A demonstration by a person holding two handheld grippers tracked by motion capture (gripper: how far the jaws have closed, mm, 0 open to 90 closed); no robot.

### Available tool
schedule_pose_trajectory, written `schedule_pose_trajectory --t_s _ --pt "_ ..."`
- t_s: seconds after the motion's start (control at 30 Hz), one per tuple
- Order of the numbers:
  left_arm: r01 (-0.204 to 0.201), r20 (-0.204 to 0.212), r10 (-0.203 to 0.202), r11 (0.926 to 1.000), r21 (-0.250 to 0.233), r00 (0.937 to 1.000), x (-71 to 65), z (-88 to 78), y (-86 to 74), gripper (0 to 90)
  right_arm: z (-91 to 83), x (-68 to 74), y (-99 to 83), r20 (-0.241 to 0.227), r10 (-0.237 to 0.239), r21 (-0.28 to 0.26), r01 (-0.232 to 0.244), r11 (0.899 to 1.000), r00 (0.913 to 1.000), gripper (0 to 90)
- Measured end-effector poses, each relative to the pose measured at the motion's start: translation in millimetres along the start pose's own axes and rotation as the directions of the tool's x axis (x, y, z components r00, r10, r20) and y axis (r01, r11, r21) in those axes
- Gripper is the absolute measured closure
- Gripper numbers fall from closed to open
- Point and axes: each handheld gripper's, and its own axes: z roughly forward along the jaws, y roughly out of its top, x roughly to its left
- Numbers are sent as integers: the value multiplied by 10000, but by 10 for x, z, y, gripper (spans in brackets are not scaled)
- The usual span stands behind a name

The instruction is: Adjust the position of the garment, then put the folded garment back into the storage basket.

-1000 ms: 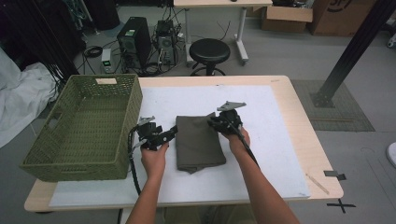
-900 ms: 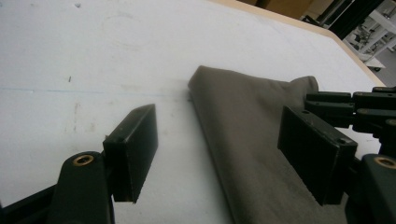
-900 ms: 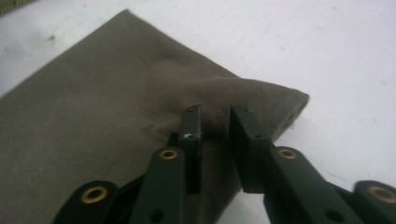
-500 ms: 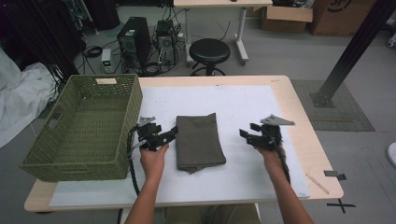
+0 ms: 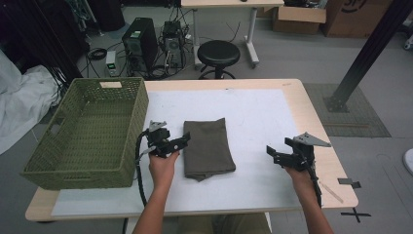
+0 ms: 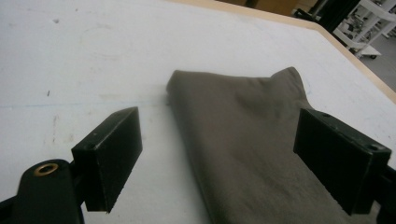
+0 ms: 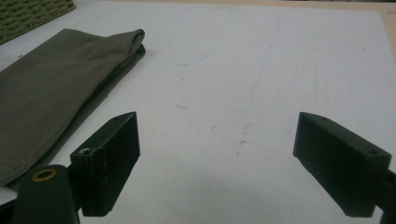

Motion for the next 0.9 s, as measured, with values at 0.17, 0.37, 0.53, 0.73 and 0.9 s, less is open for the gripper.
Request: schedule_pose_trajectory --t_s 0.17,0.37,0.53,0.73,0.9 --pt "-295 17 295 9990 333 9996 -36 67 -28 159 -61 17 -26 154 -10 -127 12 9999 9999 148" --pt "-633 201 617 9936 932 9979 -35 233 -86 197 -103 6 -63 218 11 -242 -6 9997 9998 149" --pt "-774 131 763 9843 1589 9970 -67 387 -159 253 -107 6 -72 239 -22 -147 25 9999 9997 150" --pt "-941 -203 997 9775 1888 9948 -149 427 -202 405 -99 20 -91 298 -134 -9 134 9999 9995 151" --pt "-831 22 840 9816 1719 9965 -184 436 -254 704 -76 31 -118 387 -68 34 67 10000 9992 154"
